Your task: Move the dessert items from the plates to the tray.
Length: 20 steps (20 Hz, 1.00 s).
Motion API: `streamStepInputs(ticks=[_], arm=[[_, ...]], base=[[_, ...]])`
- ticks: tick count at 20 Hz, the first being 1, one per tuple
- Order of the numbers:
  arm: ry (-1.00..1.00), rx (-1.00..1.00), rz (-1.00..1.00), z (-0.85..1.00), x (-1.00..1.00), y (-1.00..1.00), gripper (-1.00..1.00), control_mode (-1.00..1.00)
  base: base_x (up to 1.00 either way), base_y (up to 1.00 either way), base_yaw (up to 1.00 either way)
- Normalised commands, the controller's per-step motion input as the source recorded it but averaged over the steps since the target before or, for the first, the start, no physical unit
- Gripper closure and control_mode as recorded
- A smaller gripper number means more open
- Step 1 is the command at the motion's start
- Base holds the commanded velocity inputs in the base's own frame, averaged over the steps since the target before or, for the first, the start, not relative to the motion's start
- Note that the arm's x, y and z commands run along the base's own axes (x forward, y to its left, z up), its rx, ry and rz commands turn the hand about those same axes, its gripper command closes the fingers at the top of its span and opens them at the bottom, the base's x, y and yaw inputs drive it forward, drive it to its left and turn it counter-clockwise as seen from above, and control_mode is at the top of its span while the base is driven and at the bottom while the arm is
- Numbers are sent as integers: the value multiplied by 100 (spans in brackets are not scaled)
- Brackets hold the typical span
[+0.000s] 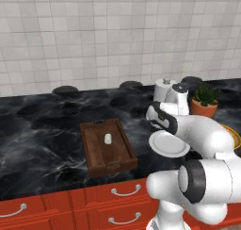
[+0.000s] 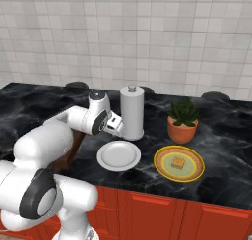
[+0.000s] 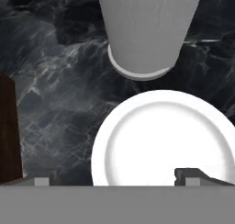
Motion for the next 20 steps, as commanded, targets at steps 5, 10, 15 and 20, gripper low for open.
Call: streamStepInputs(ticks=[5, 10, 15, 20], arm=[[0, 0, 0, 0, -30, -100, -100, -100], [0, 0, 0, -7, -32, -100, -100, -100], [0, -2, 0, 0, -19, -100, -100, -100], [0, -6, 0, 0, -13, -100, -100, -100]], base=[[0, 0, 0], [0, 0, 0], [0, 0, 0], [0, 0, 0]])
